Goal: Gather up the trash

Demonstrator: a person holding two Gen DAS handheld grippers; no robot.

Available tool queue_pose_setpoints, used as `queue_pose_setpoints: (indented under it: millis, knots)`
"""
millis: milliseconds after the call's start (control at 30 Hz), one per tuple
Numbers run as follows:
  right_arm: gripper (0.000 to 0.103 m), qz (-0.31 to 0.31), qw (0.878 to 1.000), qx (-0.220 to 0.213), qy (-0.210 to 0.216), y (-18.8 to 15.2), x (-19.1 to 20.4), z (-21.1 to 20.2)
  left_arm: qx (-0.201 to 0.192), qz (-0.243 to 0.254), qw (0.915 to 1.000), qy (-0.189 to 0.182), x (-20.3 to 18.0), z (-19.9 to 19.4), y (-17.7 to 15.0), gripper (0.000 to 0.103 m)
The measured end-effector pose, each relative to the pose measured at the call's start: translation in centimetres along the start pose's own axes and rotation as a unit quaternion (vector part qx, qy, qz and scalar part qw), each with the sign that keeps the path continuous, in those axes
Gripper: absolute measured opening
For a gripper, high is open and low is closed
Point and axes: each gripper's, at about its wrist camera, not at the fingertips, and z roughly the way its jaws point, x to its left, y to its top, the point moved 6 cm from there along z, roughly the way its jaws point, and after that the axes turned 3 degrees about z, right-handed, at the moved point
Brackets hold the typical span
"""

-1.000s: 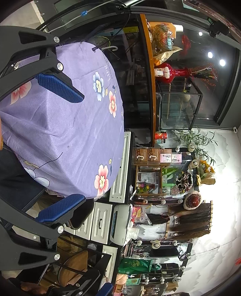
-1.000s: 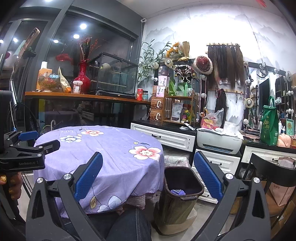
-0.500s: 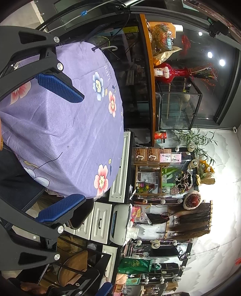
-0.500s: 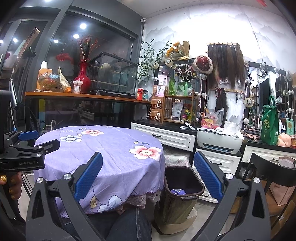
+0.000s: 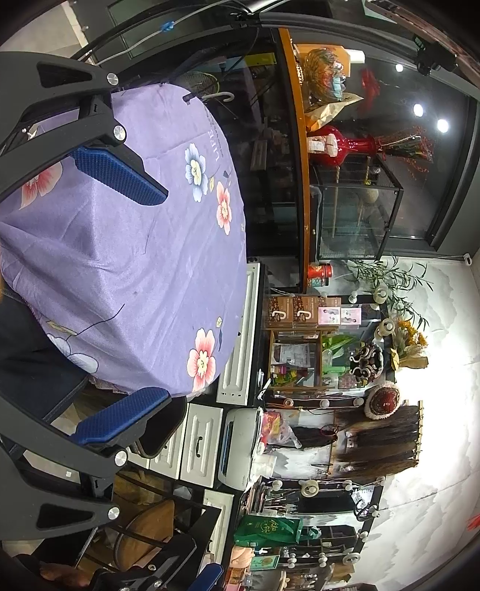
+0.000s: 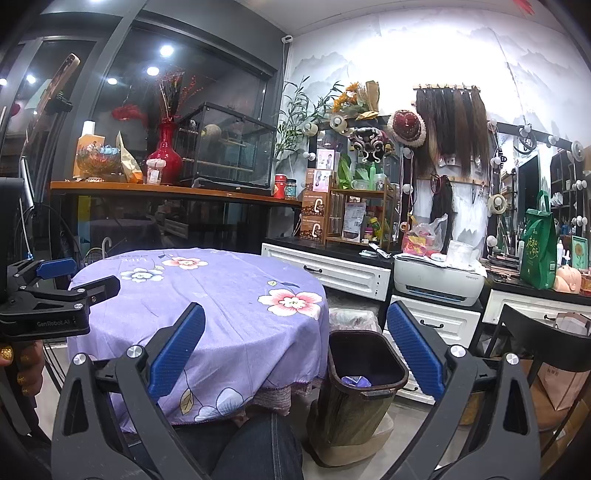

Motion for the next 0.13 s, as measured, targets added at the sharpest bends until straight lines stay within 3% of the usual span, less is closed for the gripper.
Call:
queue_pose_setpoints:
  millis: [133]
  knots:
    - [0.097, 0.0, 1.0, 0.0, 0.0, -0.02, -0.05, -0.02, 0.0, 0.0, 1.0, -0.001, -0.07, 0.01, 0.04, 0.098]
